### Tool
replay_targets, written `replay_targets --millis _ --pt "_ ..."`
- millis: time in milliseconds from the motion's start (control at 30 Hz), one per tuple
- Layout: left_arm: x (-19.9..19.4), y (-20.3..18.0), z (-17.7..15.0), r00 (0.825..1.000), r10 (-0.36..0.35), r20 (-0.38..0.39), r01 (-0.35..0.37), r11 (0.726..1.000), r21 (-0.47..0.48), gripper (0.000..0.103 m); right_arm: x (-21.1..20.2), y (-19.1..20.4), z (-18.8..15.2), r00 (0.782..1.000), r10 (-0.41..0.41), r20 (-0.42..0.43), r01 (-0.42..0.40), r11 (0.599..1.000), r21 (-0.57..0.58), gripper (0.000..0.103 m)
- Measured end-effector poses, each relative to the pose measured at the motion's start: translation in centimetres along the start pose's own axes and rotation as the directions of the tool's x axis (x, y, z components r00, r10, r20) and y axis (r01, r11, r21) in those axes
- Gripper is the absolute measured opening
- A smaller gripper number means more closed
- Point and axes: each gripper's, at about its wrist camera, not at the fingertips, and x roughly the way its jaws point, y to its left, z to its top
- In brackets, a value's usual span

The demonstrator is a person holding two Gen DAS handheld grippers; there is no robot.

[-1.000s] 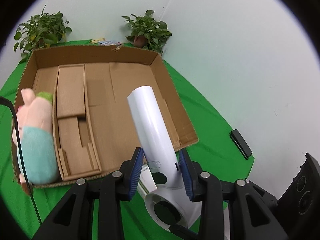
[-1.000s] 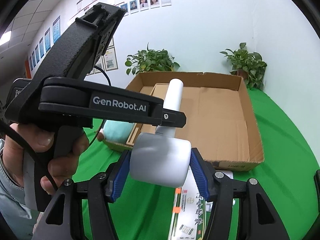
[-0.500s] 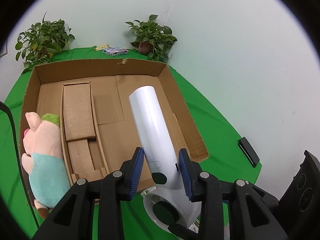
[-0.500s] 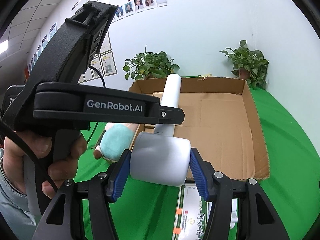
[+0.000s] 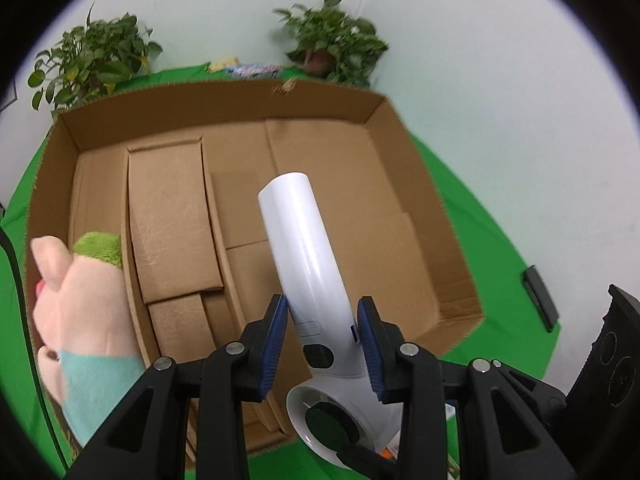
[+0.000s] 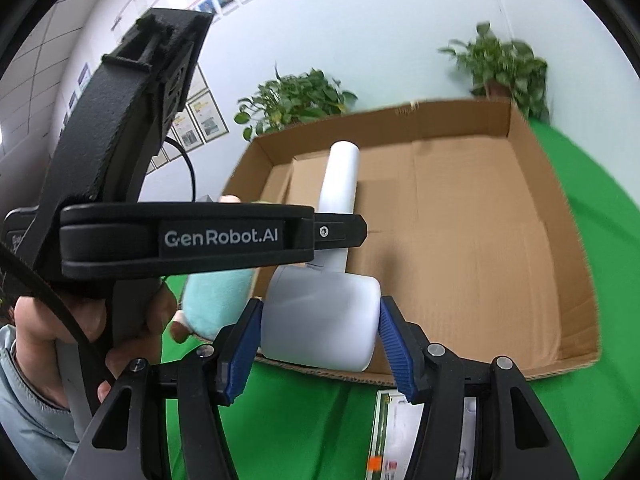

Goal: Organize objects
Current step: 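Lift the hair dryer with the right gripper toward the box, then lower the hair dryer into the box beside the insert and open the right gripper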

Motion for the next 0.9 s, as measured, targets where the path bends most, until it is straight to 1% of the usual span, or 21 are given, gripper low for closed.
replay_targets --millis 133,233,333,367,467,500,567,600,667,767,833,900 --pt "2.7 0.4 0.2 0.999 0.02 -0.05 -0.02 1.0 -0.003 0.034 2.9 -1.5 -0.4 0.999 -0.008 -0.045 0.009 1.0 0.026 0.055" --pt "4.3 0.6 0.2 0.996 0.031 -0.086 -0.031 1.0 -0.001 0.034 4.4 -2.8 -1.0 0.998 0.003 -0.07 0.001 0.998 0.059 0.055" --pt "5.8 0.6 0.1 0.993 0.043 -0.109 -0.042 0.999 0.007 0.034 5.6 -3.5 -1.4 0.996 -0.014 -0.089 0.02 0.998 0.065 0.054" --pt "6.0 0.7 0.0 0.992 0.043 -0.116 -0.042 0.999 0.008 0.033 6.0 -3.7 -1.5 0.995 -0.019 -0.095 0.026 0.997 0.066 0.054" --pt "7.0 0.8 -0.2 0.987 0.046 -0.154 -0.045 0.999 0.011 0.026 7.3 -5.0 -1.4 0.993 -0.033 -0.114 0.042 0.995 0.085 0.054" --pt "7.2 0.7 -0.2 0.985 0.058 -0.162 -0.057 0.998 0.01 0.026 7.6 -5.3 -1.5 0.992 -0.032 -0.119 0.044 0.994 0.099 0.054" --pt "7.1 0.7 -0.2 0.983 0.072 -0.168 -0.072 0.997 0.007 0.026 8.2 -6.0 -1.7 0.992 -0.006 -0.128 0.023 0.991 0.135 0.054" --pt "7.1 0.8 0.0 0.982 0.084 -0.169 -0.085 0.996 -0.002 0.026 8.4 -6.0 -1.8 0.991 -0.004 -0.131 0.023 0.99 0.141 0.054" --pt "6.5 1.3 0.4 0.984 0.065 -0.167 -0.071 0.997 -0.035 0.026 8.7 -5.3 -2.2 0.989 -0.018 -0.145 0.037 0.991 0.126 0.054" --pt "4.9 1.3 0.9 0.991 0.06 -0.122 -0.067 0.997 -0.049 0.026 9.6 -5.3 -1.9 0.987 -0.025 -0.157 0.044 0.992 0.121 0.054" --pt "3.5 1.6 1.0 0.995 0.043 -0.089 -0.049 0.997 -0.065 0.027 9.9 -5.0 -1.7 0.986 -0.025 -0.165 0.046 0.991 0.125 0.054" --pt "2.3 2.0 0.9 0.996 0.057 -0.064 -0.061 0.996 -0.071 0.028 10.4 -4.5 -1.5 0.985 -0.024 -0.174 0.044 0.992 0.114 0.054"
